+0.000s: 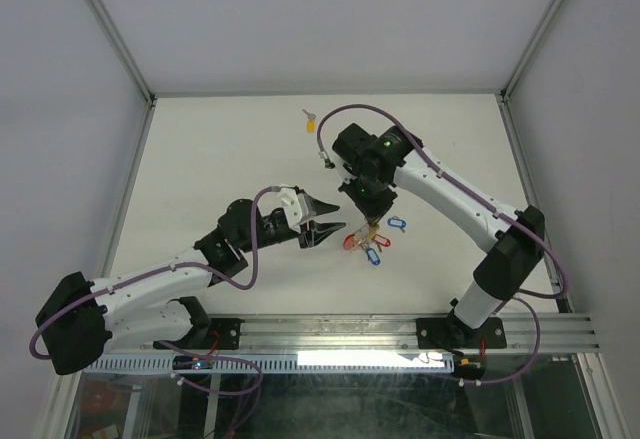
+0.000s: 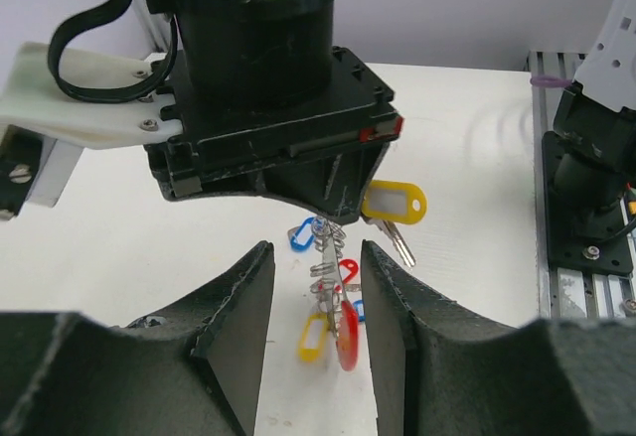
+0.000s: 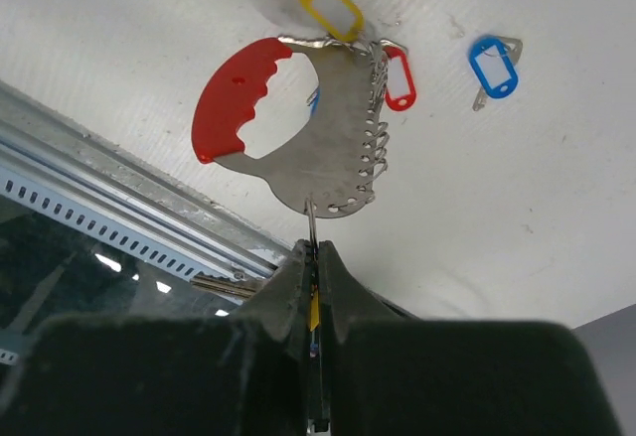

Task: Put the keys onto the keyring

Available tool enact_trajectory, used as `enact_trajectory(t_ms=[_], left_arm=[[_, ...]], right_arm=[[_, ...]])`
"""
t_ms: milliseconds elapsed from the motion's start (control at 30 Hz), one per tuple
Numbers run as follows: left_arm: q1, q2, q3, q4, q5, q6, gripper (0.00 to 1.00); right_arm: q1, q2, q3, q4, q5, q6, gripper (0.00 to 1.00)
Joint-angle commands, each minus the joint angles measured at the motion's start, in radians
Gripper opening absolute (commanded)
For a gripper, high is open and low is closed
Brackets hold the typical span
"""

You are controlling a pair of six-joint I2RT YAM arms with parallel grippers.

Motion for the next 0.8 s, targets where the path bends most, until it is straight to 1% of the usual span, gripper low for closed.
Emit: enact_trajectory(t_ms=[0,33,67,133,167,200,233,300,333,367,400,433,467,500,533,567,600,633,733,767], left_arm=[[0.006,-0.027,0.041,-0.009,-0.027,0.022,0.39],[0.006,-0.029,0.038,-0.013,-0.033,0.026,0.39],[0.006,-0.031,0.034,-0.013,-0.041,0.029,0.39],[0.006,-0.03,0.033,-0.012,-0.045,0.03,0.39],[0.006,-0.029,0.031,-0.009,-0.044,0.029,0.39],[0.006,-0.026,0.033,-0.006,-0.041,0.025,0.39],[0.006,-0.022,0.035,-0.006,-0.038,0.024,0.39],[0.005,-0.018,0.037,-0.011,-0.037,0.025,0.39],[0.005,-0.016,0.038,-0.013,-0.04,0.027,0.39],[0.006,-0.015,0.039,-0.014,-0.043,0.029,0.39],[0.006,-0.014,0.04,-0.016,-0.044,0.031,0.39],[0.006,-0.013,0.042,-0.016,-0.044,0.031,0.39],[0.006,-0.012,0.043,-0.013,-0.043,0.028,0.39],[0.006,-0.009,0.044,-0.009,-0.041,0.027,0.39],[0.006,-0.006,0.046,-0.01,-0.038,0.025,0.39],[0.006,-0.005,0.048,-0.014,-0.034,0.025,0.39],[0.006,-0.003,0.048,-0.016,-0.033,0.026,0.39],[0.006,-0.002,0.049,-0.02,-0.035,0.028,0.39],[0.006,0.003,0.048,-0.028,-0.041,0.035,0.39],[0.006,0.006,0.049,-0.028,-0.04,0.035,0.39]], right_arm=[[-0.037,-0.019,0.0,0.047,-0.124,-0.021,0.0],[-0.014,-0.041,0.002,0.079,-0.212,-0.029,0.0],[-0.003,-0.053,0.002,0.103,-0.219,-0.023,0.0],[-0.034,-0.03,-0.008,0.041,-0.003,-0.013,0.0],[-0.08,-0.012,-0.033,0.009,0.07,-0.013,0.0],[-0.123,0.003,-0.054,0.0,0.06,-0.018,0.0],[-0.138,-0.007,-0.071,0.026,-0.015,-0.037,0.0],[-0.094,-0.068,-0.071,0.137,-0.267,-0.058,0.0],[-0.067,-0.097,-0.07,0.183,-0.351,-0.048,0.0],[-0.048,-0.111,-0.064,0.191,-0.357,-0.039,0.0],[-0.047,-0.101,-0.061,0.158,-0.262,-0.03,0.0],[-0.063,-0.08,-0.076,0.114,-0.117,-0.03,0.0],[-0.107,-0.056,-0.11,0.074,-0.036,-0.033,0.0],[-0.139,-0.034,-0.125,0.045,-0.026,-0.041,0.0],[-0.142,-0.032,-0.134,0.05,-0.083,-0.057,0.0],[-0.121,-0.065,-0.133,0.086,-0.169,-0.067,0.0],[-0.102,-0.095,-0.131,0.136,-0.293,-0.061,0.0],[-0.09,-0.117,-0.126,0.174,-0.33,-0.053,0.0],[-0.093,-0.122,-0.103,0.154,-0.283,-0.076,0.0],[-0.099,-0.122,-0.103,0.146,-0.294,-0.088,0.0]])
